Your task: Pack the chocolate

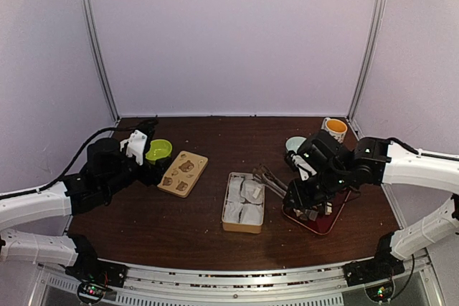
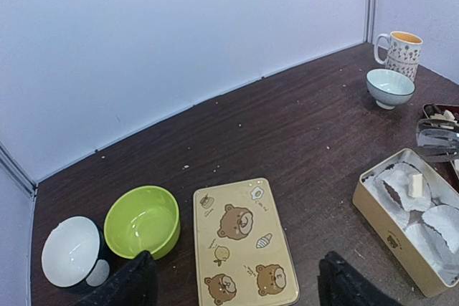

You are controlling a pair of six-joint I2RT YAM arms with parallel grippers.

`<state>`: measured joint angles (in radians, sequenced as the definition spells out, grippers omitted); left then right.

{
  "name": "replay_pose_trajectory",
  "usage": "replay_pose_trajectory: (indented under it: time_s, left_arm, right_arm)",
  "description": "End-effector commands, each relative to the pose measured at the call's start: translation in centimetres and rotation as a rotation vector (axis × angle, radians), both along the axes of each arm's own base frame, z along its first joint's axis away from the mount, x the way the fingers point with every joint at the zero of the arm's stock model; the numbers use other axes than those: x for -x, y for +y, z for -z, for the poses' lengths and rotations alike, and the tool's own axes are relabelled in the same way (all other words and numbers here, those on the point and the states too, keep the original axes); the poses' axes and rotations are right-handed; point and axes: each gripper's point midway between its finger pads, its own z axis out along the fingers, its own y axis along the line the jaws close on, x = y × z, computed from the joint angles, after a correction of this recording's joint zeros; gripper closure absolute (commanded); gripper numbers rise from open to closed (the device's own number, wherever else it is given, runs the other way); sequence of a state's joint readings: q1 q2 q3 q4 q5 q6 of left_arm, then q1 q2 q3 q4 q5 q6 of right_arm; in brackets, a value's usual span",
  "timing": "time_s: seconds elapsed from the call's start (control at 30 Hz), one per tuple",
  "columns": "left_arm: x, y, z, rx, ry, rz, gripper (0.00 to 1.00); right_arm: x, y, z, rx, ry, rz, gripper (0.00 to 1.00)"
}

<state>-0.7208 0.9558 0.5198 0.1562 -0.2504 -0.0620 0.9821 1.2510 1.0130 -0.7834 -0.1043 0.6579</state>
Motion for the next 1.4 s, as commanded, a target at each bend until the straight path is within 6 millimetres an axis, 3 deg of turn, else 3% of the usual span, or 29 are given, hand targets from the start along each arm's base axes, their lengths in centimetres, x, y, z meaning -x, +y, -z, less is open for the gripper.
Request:
replay_pose_trajectory:
  time_s: [0.0, 0.33, 0.8, 1.1, 1.37]
  left_arm:
    - [-0.5, -0.3, -1.6, 0.034, -0.035, 0.001, 0.21]
    - [-0.5, -0.4, -1.6, 0.028, -0.034, 0.002, 0.21]
    - [-0.6, -0.4, -1.3, 0.02, -0.027, 0.002, 0.22]
    - [-0.6, -0.4, -1.4, 0.016, -0.028, 0.001, 0.21]
    - [-0.6, -0.5, -1.4, 0.016, -0.026, 0.007, 0.21]
  right_arm:
    - [-0.4, -0.6, -1.9, -0.009, -0.058, 0.022, 0.73]
    - [0.6, -3.9, -2.9, -0.002, -0.087, 0.08, 0.71]
    - [3.7, -10.6, -0.2, 0.077, -0.044, 0.199, 0.68]
    - [5.2, -12.9, 1.7, 0.126, -0.014, 0.211, 0.65]
    - [5.2, -14.1, 2.6, 0.182, -0.019, 0.233, 0.63]
